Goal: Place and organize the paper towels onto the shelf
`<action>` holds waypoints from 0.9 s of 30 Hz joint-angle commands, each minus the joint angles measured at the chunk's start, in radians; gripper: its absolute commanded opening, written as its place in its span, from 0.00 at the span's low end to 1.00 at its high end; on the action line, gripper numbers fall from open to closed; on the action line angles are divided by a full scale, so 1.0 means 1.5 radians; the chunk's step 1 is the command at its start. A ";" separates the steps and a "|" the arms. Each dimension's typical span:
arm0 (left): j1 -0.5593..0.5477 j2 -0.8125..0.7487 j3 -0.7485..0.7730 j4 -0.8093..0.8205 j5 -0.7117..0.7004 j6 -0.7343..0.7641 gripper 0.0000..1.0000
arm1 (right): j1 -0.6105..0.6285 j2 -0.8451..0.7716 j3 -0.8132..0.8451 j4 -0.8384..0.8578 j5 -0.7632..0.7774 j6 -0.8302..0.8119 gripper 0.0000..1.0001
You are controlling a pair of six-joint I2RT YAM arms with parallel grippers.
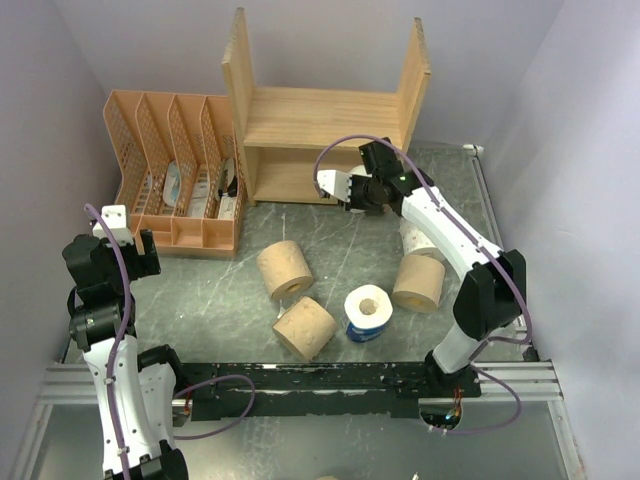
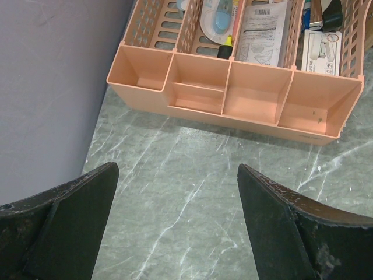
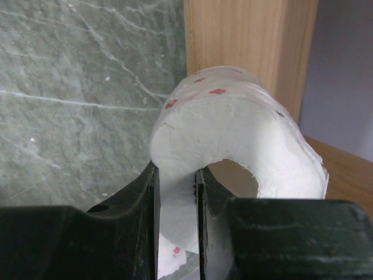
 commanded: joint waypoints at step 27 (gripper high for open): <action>0.003 -0.006 0.010 0.011 0.003 0.000 0.96 | -0.085 0.065 -0.023 0.265 0.052 0.019 0.32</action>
